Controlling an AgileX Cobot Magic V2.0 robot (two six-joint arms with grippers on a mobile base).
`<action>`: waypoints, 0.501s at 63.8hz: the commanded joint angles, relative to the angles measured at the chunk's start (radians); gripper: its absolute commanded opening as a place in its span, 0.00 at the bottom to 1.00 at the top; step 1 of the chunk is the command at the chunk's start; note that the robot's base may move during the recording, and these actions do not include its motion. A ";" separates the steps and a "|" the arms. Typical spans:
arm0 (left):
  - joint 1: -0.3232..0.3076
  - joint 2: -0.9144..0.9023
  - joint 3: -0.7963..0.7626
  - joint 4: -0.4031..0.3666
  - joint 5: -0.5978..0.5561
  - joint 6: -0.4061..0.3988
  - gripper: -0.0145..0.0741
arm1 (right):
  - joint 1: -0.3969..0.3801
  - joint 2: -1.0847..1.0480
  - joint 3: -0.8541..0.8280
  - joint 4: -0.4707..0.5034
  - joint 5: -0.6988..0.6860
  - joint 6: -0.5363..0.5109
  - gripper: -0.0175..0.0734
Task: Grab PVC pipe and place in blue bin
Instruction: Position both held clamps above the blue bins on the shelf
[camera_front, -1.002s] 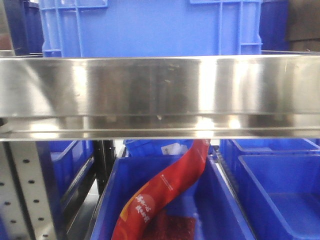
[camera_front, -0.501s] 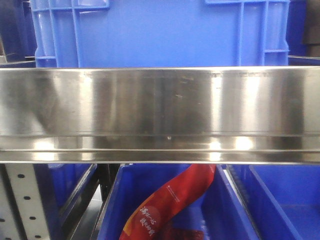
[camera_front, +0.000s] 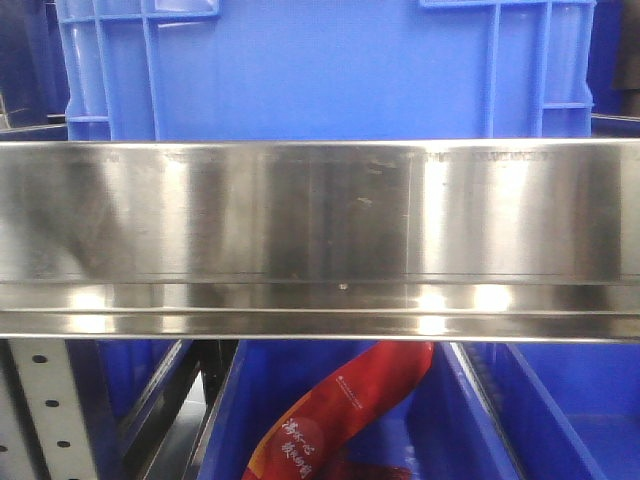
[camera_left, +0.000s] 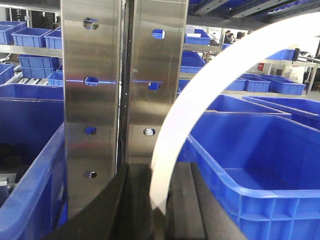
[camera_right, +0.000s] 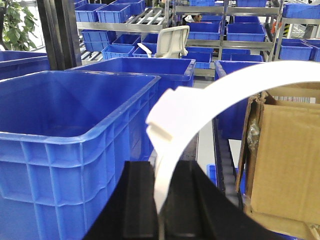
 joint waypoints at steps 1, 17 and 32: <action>-0.006 -0.005 -0.001 -0.003 -0.035 -0.006 0.04 | -0.001 -0.005 -0.001 -0.008 -0.034 -0.002 0.01; -0.006 -0.005 -0.001 -0.003 -0.042 -0.006 0.04 | -0.001 -0.005 -0.001 -0.008 -0.059 -0.002 0.01; -0.008 -0.003 -0.011 -0.031 0.003 -0.006 0.04 | -0.001 -0.001 -0.003 0.003 -0.076 -0.002 0.01</action>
